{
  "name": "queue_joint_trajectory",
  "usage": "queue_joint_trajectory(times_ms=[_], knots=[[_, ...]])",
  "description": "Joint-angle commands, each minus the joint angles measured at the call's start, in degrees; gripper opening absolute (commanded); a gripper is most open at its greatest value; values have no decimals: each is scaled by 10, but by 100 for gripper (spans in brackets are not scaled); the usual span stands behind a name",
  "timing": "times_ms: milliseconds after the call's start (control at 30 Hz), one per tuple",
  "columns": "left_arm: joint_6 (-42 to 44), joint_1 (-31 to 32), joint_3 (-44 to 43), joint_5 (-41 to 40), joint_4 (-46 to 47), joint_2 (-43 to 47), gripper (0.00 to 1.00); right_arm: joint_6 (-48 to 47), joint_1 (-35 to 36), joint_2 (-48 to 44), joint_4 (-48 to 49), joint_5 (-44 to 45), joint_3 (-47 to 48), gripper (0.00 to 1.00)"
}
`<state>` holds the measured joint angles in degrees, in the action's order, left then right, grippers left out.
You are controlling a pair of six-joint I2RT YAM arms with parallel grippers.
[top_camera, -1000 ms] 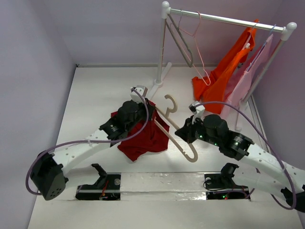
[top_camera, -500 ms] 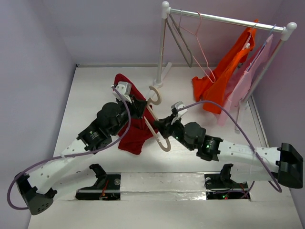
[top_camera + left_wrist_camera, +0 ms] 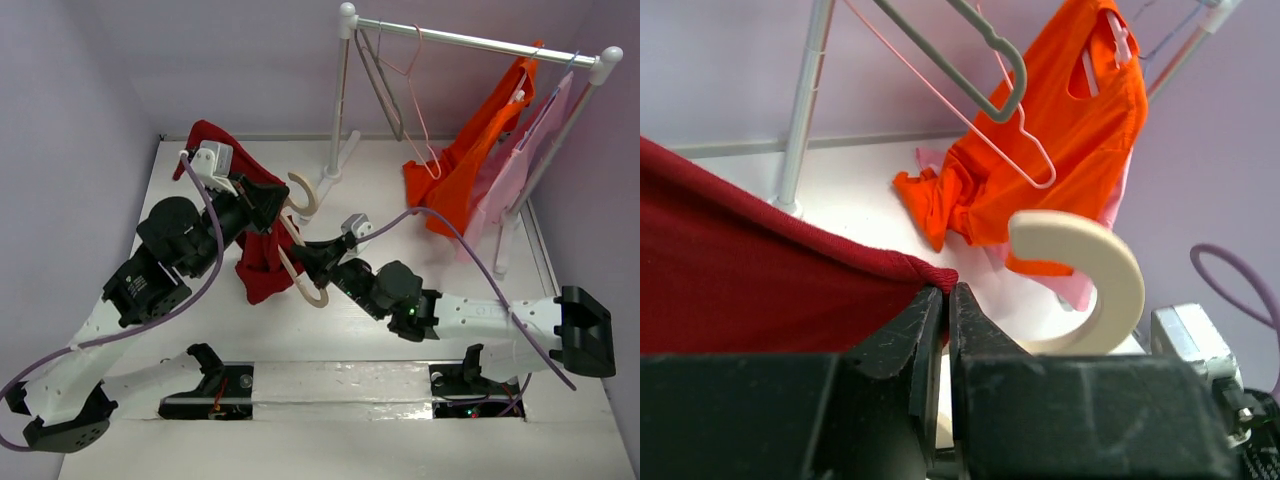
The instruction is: Place the t-shirt on the hanger
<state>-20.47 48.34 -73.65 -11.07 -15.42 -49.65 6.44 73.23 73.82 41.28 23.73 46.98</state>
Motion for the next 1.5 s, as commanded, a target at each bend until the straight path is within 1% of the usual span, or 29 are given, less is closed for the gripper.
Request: queue_joint_trajectory(times_ms=[0, 33, 100, 167, 200, 233, 267, 300, 367, 433, 500, 533, 600, 767, 833, 1033, 1100, 1133, 1167, 1200, 1233, 1267, 1333, 1367, 1400, 1467], knots=[[1, 4, -41, 42, -3, -29, 2, -16, -3, -7, 1, -26, 44, 0], [-1, 4, -46, 44, -3, -37, 3, -26, -3, -1, 7, -26, 50, 0], [-6, 4, -65, 49, -10, -59, 4, -31, -3, -7, 54, -18, 37, 0], [-9, 4, -80, 37, -19, -69, 5, -23, -3, -25, 102, -17, -3, 0], [-10, 4, -83, 26, -21, -69, 7, -20, -3, -41, 108, -20, -14, 0], [-11, 4, -84, 19, -23, -68, 11, -18, -3, -45, 104, -18, -16, 0], [-11, 4, -86, 15, -21, -65, 24, -16, -3, -44, 75, -10, -11, 0], [-12, 4, -86, 14, -17, -63, 30, -18, -3, -41, 72, 2, -11, 0], [-12, 4, -89, 22, -11, -69, 41, -10, -3, -36, 99, 27, -28, 0], [-12, 4, -102, 28, -20, -83, 48, -2, -3, -35, 146, 43, -50, 0], [-13, 4, -109, 22, -22, -85, 50, -5, -3, -37, 174, 53, -60, 0], [-18, 4, -109, 12, -19, -82, 52, -8, -3, -38, 183, 62, -65, 0], [-22, 4, -97, -32, 3, -53, 54, -11, -3, -45, 201, 68, -79, 0], [-20, 4, -76, -131, 9, -5, 56, -20, -3, -47, 228, 89, -99, 0], [-22, 4, -62, -141, 7, -1, 56, -23, -3, -44, 228, 84, -100, 0], [-34, 4, 2, -135, 16, -5, 50, -22, -3, -45, 214, 86, -99, 0], [-39, 4, 38, -118, 29, 5, 40, -27, -3, -47, 202, 92, -95, 0], [-43, 4, 53, -107, 34, 10, 38, -29, -3, -48, 199, 95, -94, 0], [-45, 4, 86, -82, 49, 22, 37, -33, -3, -49, 194, 96, -92, 0], [-47, 4, 102, -77, 54, 27, 36, -33, -3, -50, 187, 96, -88, 0], [-48, 10, 129, -76, 54, 32, 32, -33, -3, -53, 175, 98, -85, 0], [-47, 10, 141, -75, 52, 39, 32, -34, -3, -55, 172, 98, -83, 0], [-45, 10, 166, -75, 55, 46, 32, -32, -3, -59, 163, 100, -78, 0], [-42, 10, 190, -70, 71, 48, 36, -30, -3, -61, 152, 102, -76, 0], [-37, 10, 200, -50, 81, 53, 38, -27, -3, -64, 146, 102, -73, 0], [-32, 15, 213, -40, 99, 52, 44, -27, -3, -66, 144, 99, -71, 0]])
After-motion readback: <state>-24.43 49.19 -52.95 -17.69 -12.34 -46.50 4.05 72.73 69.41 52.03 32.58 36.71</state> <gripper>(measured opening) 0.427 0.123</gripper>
